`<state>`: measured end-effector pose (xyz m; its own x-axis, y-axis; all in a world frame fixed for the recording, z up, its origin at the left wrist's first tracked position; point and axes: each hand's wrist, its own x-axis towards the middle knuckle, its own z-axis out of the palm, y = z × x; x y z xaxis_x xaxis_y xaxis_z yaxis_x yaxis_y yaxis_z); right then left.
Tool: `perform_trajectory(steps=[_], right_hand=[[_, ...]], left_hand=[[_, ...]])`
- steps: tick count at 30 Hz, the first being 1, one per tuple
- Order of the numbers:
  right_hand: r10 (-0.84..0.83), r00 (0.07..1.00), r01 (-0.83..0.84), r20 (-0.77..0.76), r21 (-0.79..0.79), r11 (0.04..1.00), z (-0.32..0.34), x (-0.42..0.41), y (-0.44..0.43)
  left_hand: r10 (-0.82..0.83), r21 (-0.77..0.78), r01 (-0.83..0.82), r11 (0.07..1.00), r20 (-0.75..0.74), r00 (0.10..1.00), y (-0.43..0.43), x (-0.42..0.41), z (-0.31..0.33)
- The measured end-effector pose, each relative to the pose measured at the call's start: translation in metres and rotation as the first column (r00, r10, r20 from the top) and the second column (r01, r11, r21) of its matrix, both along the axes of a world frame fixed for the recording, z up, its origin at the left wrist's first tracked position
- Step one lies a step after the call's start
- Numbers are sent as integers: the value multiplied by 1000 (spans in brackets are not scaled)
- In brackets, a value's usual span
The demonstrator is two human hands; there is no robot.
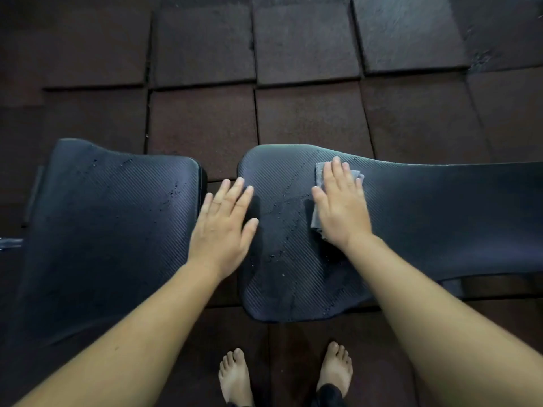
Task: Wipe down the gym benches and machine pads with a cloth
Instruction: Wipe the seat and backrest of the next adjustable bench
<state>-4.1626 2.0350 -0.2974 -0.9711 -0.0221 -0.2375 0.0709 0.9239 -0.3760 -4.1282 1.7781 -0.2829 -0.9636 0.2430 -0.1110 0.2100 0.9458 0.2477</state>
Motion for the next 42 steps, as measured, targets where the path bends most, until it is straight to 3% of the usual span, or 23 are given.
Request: perform_trajectory(steps=[4,12,14,18,20,26,29,32,34,38,40,42], right_hand=[[61,994,-59,-91,15,998,-4,-9,32],[-124,986,138,-112,126,982,-6,-27,-22],[-76,990,91,-120,120,989,-7,-22,-42],[186,978,-178,-93,91,980,-7,-3,-55],[217,971,-206,-101,105,973,-6,-17,-41],[-75,995,85,-62,164,983,-2,-56,-71],[172,984,-160,-54,174,972,2,-23,-105],[451,892,-442,-22,164,882,5,-22,-93],[454,891,-444,-25,168,880,4,-50,-78],[200,980,-193,-19,186,963,3,-84,-91],[253,967,-244,-27,186,952,5,-61,-109],[451,891,-434,-48,194,880,6,-31,-115]], left_hand=[[39,-49,-40,998,-38,999,-59,-13,0],[38,-139,-36,990,8,999,-114,-4,-18],[53,-122,-54,991,-9,999,-114,-2,-23],[51,-99,-55,994,-46,998,-115,-1,-27],[51,-84,-57,995,-64,997,-116,-1,-27],[49,-63,-55,997,-101,994,-116,-1,-32],[50,-64,-57,996,-101,994,-116,-1,-32],[50,-54,-56,997,-112,992,-116,-2,-32],[48,-54,-55,997,-110,993,-116,-2,-32],[56,-66,-64,996,-119,991,-115,-2,-33],[54,-65,-62,996,-122,991,-115,-1,-33],[52,-72,-61,996,-126,991,-115,-1,-33]])
